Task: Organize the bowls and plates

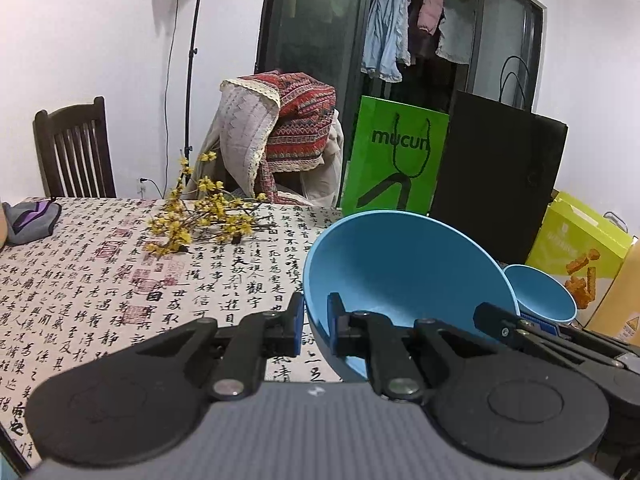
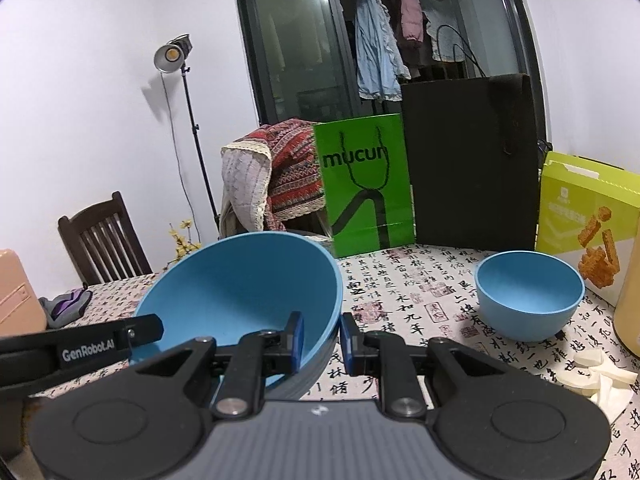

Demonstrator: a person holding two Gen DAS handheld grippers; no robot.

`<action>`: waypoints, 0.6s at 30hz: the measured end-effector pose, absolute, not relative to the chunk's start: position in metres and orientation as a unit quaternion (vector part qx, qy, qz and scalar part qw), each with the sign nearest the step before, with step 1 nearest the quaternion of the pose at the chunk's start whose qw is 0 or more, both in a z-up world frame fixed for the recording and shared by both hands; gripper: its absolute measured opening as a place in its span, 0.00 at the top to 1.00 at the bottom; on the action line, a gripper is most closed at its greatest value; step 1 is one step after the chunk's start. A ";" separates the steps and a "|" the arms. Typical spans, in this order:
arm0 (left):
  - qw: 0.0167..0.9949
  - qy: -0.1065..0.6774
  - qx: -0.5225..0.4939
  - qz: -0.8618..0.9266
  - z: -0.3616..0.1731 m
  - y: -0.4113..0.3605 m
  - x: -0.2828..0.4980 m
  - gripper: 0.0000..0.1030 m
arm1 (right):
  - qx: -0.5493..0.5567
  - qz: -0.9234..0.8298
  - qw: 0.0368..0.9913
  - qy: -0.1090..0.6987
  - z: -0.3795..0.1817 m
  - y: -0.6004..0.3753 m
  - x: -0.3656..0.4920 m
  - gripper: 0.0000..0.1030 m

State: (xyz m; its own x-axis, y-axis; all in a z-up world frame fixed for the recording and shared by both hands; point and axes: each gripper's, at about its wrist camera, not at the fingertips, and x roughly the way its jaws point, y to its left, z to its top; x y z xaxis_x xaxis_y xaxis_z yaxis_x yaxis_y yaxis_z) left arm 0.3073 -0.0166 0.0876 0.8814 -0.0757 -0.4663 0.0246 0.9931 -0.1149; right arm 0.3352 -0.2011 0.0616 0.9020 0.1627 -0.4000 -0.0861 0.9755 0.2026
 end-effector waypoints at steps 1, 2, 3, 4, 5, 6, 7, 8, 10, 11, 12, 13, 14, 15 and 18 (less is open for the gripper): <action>0.968 0.242 -0.053 -0.024 0.087 -0.015 0.306 0.88 | 0.090 0.065 0.971 0.211 0.062 -0.200 0.335 0.82; 0.968 0.243 -0.053 -0.023 0.087 -0.013 0.305 0.89 | 0.090 0.068 0.971 0.211 0.062 -0.199 0.334 0.82; 0.968 0.242 -0.054 -0.021 0.088 -0.011 0.304 0.89 | 0.090 0.070 0.971 0.211 0.062 -0.197 0.333 0.82; 0.969 0.242 -0.054 -0.020 0.088 -0.009 0.303 0.89 | 0.090 0.072 0.971 0.211 0.062 -0.196 0.333 0.82; 0.969 0.241 -0.054 -0.018 0.088 -0.008 0.302 0.88 | 0.090 0.074 0.970 0.211 0.062 -0.194 0.332 0.82; 0.969 0.240 -0.055 -0.016 0.088 -0.006 0.300 0.88 | 0.091 0.077 0.970 0.211 0.062 -0.193 0.331 0.82; 0.969 0.240 -0.055 -0.014 0.088 -0.005 0.299 0.88 | 0.093 0.079 0.970 0.211 0.062 -0.192 0.331 0.82; 0.969 0.240 -0.056 -0.011 0.088 -0.003 0.298 0.88 | 0.093 0.081 0.970 0.211 0.062 -0.191 0.331 0.82; 0.969 0.240 -0.056 -0.006 0.088 0.001 0.295 0.88 | 0.093 0.086 0.969 0.212 0.062 -0.187 0.330 0.82; 0.969 0.240 -0.056 -0.004 0.088 0.003 0.294 0.88 | 0.093 0.089 0.969 0.212 0.062 -0.185 0.329 0.82; 0.969 0.241 -0.056 -0.002 0.088 0.005 0.293 0.88 | 0.093 0.091 0.969 0.212 0.061 -0.184 0.329 0.82; 0.969 0.240 -0.057 0.001 0.088 0.007 0.292 0.88 | 0.092 0.094 0.968 0.212 0.061 -0.182 0.328 0.82; 0.969 0.239 -0.057 0.004 0.088 0.009 0.291 0.88 | 0.092 0.096 0.968 0.212 0.061 -0.180 0.328 0.82; 0.969 0.239 -0.058 0.006 0.089 0.011 0.289 0.88 | 0.092 0.099 0.968 0.212 0.061 -0.178 0.328 0.82; 0.969 0.238 -0.059 0.015 0.090 0.015 0.285 0.88 | 0.092 0.107 0.967 0.213 0.061 -0.172 0.326 0.82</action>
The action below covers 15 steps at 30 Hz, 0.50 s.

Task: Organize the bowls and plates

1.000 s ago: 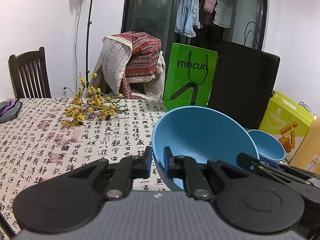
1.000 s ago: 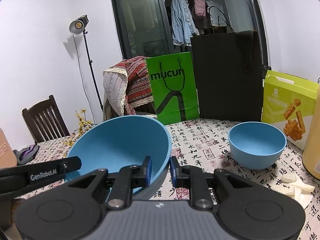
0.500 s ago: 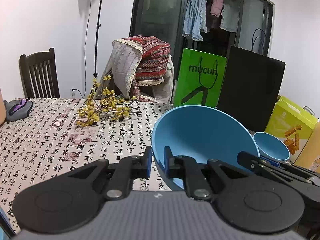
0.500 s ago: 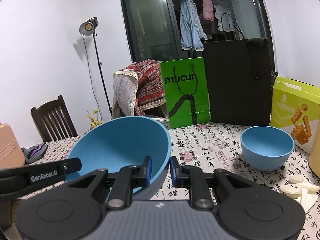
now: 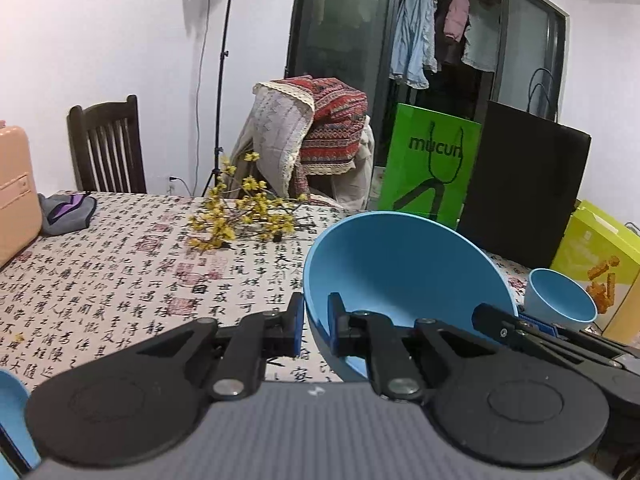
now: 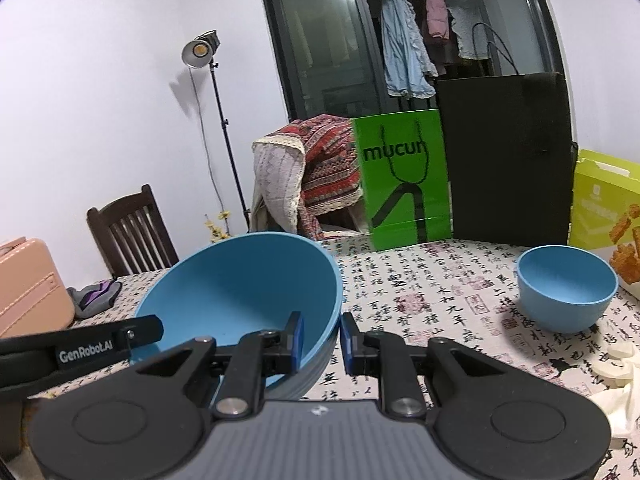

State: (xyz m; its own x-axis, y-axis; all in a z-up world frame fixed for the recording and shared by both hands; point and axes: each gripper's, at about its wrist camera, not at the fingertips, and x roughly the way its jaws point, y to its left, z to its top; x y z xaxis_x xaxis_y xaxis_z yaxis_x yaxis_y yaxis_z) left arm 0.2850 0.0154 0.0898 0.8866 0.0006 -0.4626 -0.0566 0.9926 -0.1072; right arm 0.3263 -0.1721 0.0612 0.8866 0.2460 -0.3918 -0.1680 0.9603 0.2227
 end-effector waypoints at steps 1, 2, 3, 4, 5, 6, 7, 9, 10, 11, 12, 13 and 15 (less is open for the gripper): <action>0.969 0.237 -0.059 0.017 0.090 0.018 0.284 0.88 | 0.091 0.110 0.967 0.213 0.061 -0.170 0.326 0.82; 0.969 0.237 -0.060 0.020 0.090 0.020 0.283 0.88 | 0.092 0.113 0.966 0.213 0.061 -0.168 0.326 0.82; 0.969 0.237 -0.060 0.023 0.090 0.022 0.281 0.88 | 0.091 0.116 0.966 0.213 0.061 -0.165 0.326 0.82; 0.969 0.237 -0.061 0.025 0.090 0.024 0.280 0.88 | 0.091 0.119 0.965 0.213 0.061 -0.164 0.326 0.82; 0.969 0.237 -0.062 0.028 0.091 0.026 0.279 0.88 | 0.091 0.122 0.965 0.213 0.061 -0.162 0.326 0.82; 0.969 0.236 -0.062 0.030 0.091 0.029 0.278 0.88 | 0.091 0.125 0.965 0.214 0.061 -0.160 0.325 0.82; 0.969 0.236 -0.063 0.033 0.091 0.031 0.277 0.88 | 0.091 0.128 0.964 0.214 0.061 -0.157 0.325 0.82; 0.969 0.235 -0.064 0.038 0.092 0.035 0.274 0.88 | 0.091 0.133 0.963 0.214 0.061 -0.153 0.324 0.82; 0.969 0.234 -0.065 0.040 0.092 0.037 0.273 0.88 | 0.091 0.136 0.963 0.214 0.061 -0.151 0.324 0.82; 0.969 0.233 -0.065 0.042 0.092 0.039 0.272 0.88 | 0.090 0.139 0.963 0.214 0.061 -0.149 0.324 0.82; 0.969 0.233 -0.066 0.045 0.092 0.041 0.271 0.88 | 0.090 0.141 0.962 0.214 0.060 -0.147 0.323 0.82; 0.969 0.232 -0.067 0.048 0.093 0.044 0.270 0.88 | 0.090 0.144 0.962 0.214 0.061 -0.145 0.323 0.82; 0.969 0.232 -0.069 0.054 0.093 0.049 0.268 0.88 | 0.089 0.149 0.961 0.214 0.061 -0.140 0.322 0.82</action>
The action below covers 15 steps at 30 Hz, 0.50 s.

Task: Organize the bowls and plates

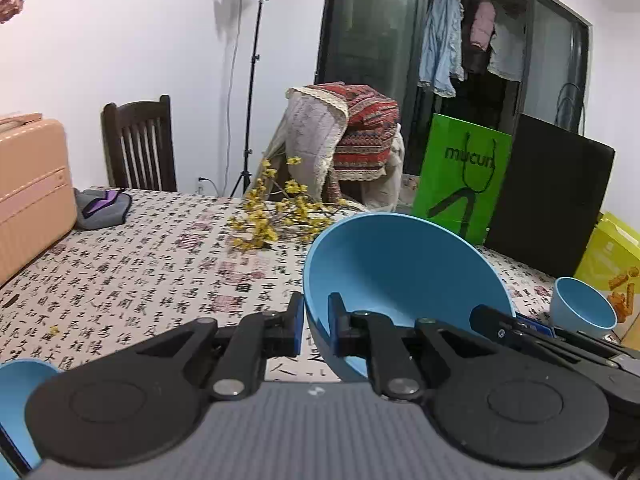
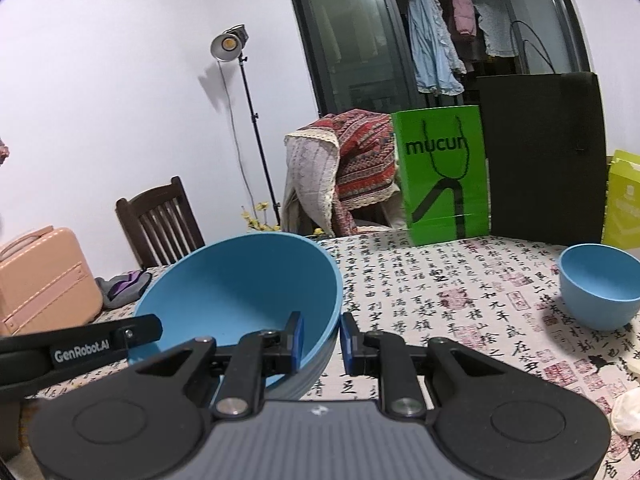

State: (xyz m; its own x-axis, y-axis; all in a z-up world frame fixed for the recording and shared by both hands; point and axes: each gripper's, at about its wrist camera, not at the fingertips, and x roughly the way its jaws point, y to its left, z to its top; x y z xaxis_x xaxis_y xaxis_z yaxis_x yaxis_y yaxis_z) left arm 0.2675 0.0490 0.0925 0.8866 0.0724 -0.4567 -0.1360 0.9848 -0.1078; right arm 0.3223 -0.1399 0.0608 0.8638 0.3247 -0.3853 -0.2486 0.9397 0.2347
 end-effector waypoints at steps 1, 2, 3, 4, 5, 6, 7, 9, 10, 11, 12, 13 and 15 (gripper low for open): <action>0.969 0.232 -0.069 0.057 0.093 0.051 0.266 0.88 | 0.089 0.153 0.961 0.214 0.061 -0.137 0.322 0.82; 0.968 0.231 -0.070 0.060 0.093 0.054 0.265 0.88 | 0.088 0.156 0.960 0.214 0.061 -0.135 0.321 0.82; 0.968 0.231 -0.071 0.063 0.093 0.056 0.264 0.88 | 0.087 0.159 0.960 0.214 0.061 -0.132 0.321 0.82; 0.968 0.231 -0.072 0.066 0.093 0.058 0.263 0.88 | 0.086 0.161 0.960 0.214 0.061 -0.129 0.320 0.82; 0.968 0.231 -0.073 0.069 0.093 0.060 0.261 0.88 | 0.086 0.165 0.959 0.214 0.061 -0.126 0.320 0.82; 0.968 0.230 -0.074 0.073 0.093 0.063 0.260 0.88 | 0.085 0.168 0.958 0.215 0.061 -0.124 0.320 0.82; 0.967 0.230 -0.075 0.076 0.093 0.065 0.258 0.88 | 0.085 0.171 0.958 0.215 0.061 -0.122 0.319 0.82; 0.967 0.229 -0.076 0.082 0.093 0.070 0.256 0.88 | 0.084 0.177 0.957 0.214 0.062 -0.116 0.318 0.82; 0.967 0.229 -0.077 0.084 0.094 0.072 0.254 0.88 | 0.083 0.180 0.956 0.214 0.062 -0.114 0.318 0.82; 0.967 0.229 -0.078 0.087 0.094 0.074 0.253 0.88 | 0.082 0.183 0.956 0.214 0.062 -0.111 0.317 0.82; 0.966 0.228 -0.078 0.090 0.094 0.077 0.251 0.88 | 0.082 0.186 0.955 0.215 0.062 -0.108 0.317 0.82; 0.966 0.227 -0.079 0.092 0.094 0.078 0.250 0.88 | 0.081 0.189 0.955 0.215 0.062 -0.106 0.317 0.82; 0.966 0.226 -0.080 0.097 0.095 0.083 0.246 0.88 | 0.081 0.194 0.954 0.216 0.062 -0.101 0.316 0.82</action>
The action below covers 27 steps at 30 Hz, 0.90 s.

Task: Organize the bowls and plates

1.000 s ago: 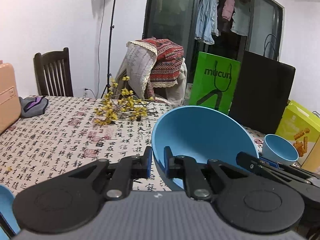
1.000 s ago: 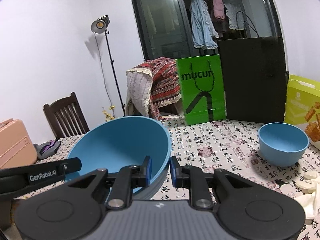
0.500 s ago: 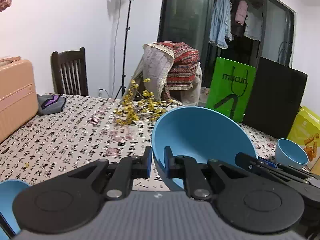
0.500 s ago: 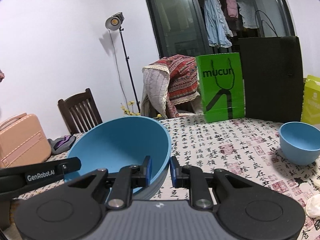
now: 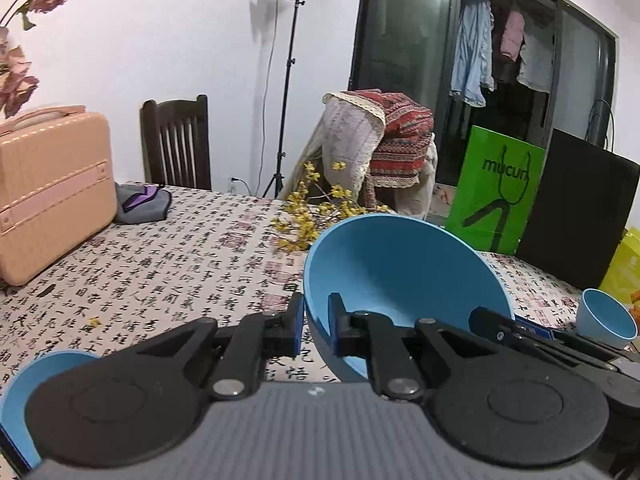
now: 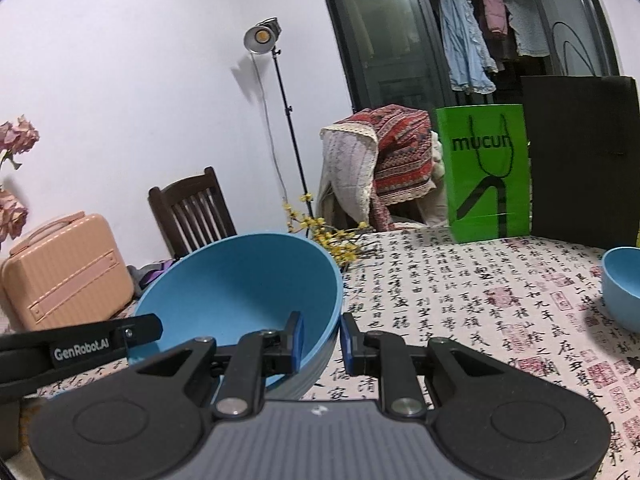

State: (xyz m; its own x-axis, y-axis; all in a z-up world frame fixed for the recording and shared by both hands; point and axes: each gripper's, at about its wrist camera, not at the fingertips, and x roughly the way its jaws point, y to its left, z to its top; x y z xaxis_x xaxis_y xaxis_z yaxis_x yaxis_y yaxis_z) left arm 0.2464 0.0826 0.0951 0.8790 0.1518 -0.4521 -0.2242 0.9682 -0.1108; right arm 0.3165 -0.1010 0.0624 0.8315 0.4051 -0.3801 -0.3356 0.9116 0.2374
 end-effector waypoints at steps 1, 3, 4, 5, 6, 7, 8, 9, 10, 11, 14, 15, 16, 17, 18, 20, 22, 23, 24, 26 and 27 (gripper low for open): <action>0.966 0.225 -0.081 0.100 0.095 0.084 0.245 0.88 | 0.079 0.197 0.953 0.216 0.062 -0.098 0.316 0.82; 0.965 0.224 -0.082 0.105 0.096 0.088 0.242 0.88 | 0.079 0.202 0.952 0.216 0.062 -0.094 0.314 0.82; 0.965 0.224 -0.083 0.108 0.096 0.090 0.240 0.88 | 0.078 0.205 0.951 0.217 0.062 -0.091 0.313 0.82; 0.965 0.224 -0.084 0.110 0.097 0.092 0.239 0.88 | 0.077 0.208 0.951 0.217 0.063 -0.089 0.313 0.82; 0.965 0.223 -0.085 0.113 0.097 0.094 0.237 0.88 | 0.077 0.210 0.950 0.217 0.063 -0.088 0.312 0.82; 0.964 0.222 -0.086 0.116 0.097 0.096 0.235 0.88 | 0.077 0.213 0.950 0.216 0.063 -0.086 0.311 0.82; 0.964 0.221 -0.086 0.118 0.097 0.098 0.233 0.88 | 0.076 0.215 0.949 0.216 0.063 -0.084 0.310 0.82; 0.964 0.221 -0.088 0.120 0.098 0.100 0.232 0.88 | 0.075 0.219 0.949 0.216 0.063 -0.082 0.309 0.82; 0.964 0.220 -0.089 0.122 0.098 0.101 0.230 0.88 | 0.074 0.221 0.948 0.216 0.063 -0.080 0.308 0.82; 0.963 0.219 -0.090 0.125 0.098 0.103 0.228 0.88 | 0.073 0.223 0.948 0.216 0.064 -0.077 0.307 0.82; 0.963 0.217 -0.093 0.132 0.098 0.108 0.223 0.88 | 0.072 0.232 0.946 0.217 0.064 -0.070 0.304 0.82; 0.962 0.217 -0.094 0.135 0.099 0.110 0.220 0.88 | 0.071 0.234 0.945 0.217 0.064 -0.068 0.303 0.82; 0.962 0.216 -0.094 0.137 0.099 0.112 0.219 0.88 | 0.070 0.236 0.945 0.217 0.065 -0.066 0.302 0.82; 0.962 0.216 -0.094 0.139 0.099 0.114 0.217 0.88 | 0.069 0.239 0.944 0.217 0.065 -0.064 0.301 0.82; 0.962 0.215 -0.095 0.142 0.099 0.116 0.215 0.88 | 0.069 0.241 0.943 0.216 0.065 -0.062 0.300 0.82; 0.961 0.213 -0.100 0.148 0.099 0.121 0.211 0.88 | 0.067 0.248 0.942 0.216 0.066 -0.056 0.298 0.82; 0.960 0.211 -0.102 0.154 0.100 0.125 0.206 0.88 | 0.066 0.253 0.941 0.216 0.067 -0.051 0.296 0.82; 0.959 0.210 -0.103 0.158 0.100 0.128 0.204 0.88 | 0.064 0.257 0.940 0.216 0.067 -0.048 0.295 0.82; 0.959 0.210 -0.104 0.160 0.100 0.130 0.202 0.88 | 0.064 0.260 0.939 0.216 0.067 -0.046 0.294 0.82; 0.958 0.209 -0.106 0.166 0.100 0.135 0.198 0.88 | 0.062 0.267 0.937 0.215 0.067 -0.040 0.292 0.82; 0.957 0.208 -0.107 0.170 0.100 0.137 0.196 0.88 | 0.061 0.269 0.937 0.215 0.068 -0.037 0.291 0.82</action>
State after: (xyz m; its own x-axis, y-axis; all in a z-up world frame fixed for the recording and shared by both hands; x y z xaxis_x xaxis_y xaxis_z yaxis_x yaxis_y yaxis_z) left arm 0.1957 0.1372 0.1003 0.8557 0.2804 -0.4348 -0.3694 0.9196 -0.1339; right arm 0.2905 -0.0373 0.0679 0.7622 0.5307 -0.3707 -0.4778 0.8476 0.2308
